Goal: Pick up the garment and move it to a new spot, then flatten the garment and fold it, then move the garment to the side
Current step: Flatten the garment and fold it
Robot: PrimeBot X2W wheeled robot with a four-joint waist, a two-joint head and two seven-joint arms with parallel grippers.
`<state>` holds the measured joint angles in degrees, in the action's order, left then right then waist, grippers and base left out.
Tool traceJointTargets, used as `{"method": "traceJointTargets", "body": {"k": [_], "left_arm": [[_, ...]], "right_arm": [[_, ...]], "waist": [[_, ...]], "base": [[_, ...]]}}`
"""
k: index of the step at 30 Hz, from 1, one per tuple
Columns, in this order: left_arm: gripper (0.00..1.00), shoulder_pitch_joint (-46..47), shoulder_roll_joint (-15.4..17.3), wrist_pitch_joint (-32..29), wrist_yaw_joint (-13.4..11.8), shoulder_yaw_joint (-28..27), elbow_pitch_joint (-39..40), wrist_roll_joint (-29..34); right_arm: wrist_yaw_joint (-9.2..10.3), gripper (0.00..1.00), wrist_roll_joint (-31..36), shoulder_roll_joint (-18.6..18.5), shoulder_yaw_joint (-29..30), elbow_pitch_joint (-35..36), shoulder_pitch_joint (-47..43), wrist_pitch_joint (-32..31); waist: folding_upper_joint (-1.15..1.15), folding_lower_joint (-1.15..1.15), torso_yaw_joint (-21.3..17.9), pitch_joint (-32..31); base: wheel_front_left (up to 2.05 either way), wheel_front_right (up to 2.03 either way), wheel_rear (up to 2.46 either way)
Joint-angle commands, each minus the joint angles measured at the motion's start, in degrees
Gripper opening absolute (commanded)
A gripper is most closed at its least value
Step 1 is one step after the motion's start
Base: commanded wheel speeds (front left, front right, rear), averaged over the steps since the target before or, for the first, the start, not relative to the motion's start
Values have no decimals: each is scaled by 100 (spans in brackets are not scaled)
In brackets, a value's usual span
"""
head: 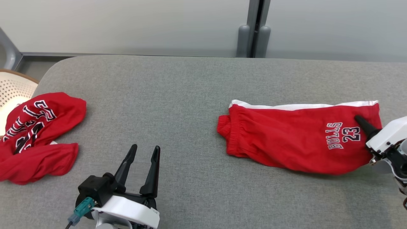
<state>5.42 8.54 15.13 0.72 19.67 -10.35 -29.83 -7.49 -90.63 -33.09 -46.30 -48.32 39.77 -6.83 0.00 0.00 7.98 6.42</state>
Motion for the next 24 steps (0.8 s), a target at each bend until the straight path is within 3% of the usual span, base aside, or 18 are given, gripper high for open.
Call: {"method": "traceJointTargets", "body": {"k": [1, 7, 14, 24], "left_arm": [[100, -39, 29, 2, 23, -5, -27, 52], [100, -56, -40, 2, 72, 41, -131, 53], [100, -35, -119, 1, 104, 63, -263, -5], [100, 42, -213, 2, 154, 71, -436, -16]], "right_arm": [[0, 0, 2, -31, 38, 0, -23, 45], [0, 0, 206, -71, -37, 277, 255, 52], [0, 0, 504, 379, -422, 578, 638, -259], [0, 0, 896, 1283, -1052, -361, 951, -613]], "waist": [[0, 0, -51, -46], [0, 0, -27, -111], [0, 0, 173, -184], [0, 0, 684, -220]], "base": [[0, 0, 0], [0, 0, 0], [0, 0, 0], [0, 0, 0]]}}
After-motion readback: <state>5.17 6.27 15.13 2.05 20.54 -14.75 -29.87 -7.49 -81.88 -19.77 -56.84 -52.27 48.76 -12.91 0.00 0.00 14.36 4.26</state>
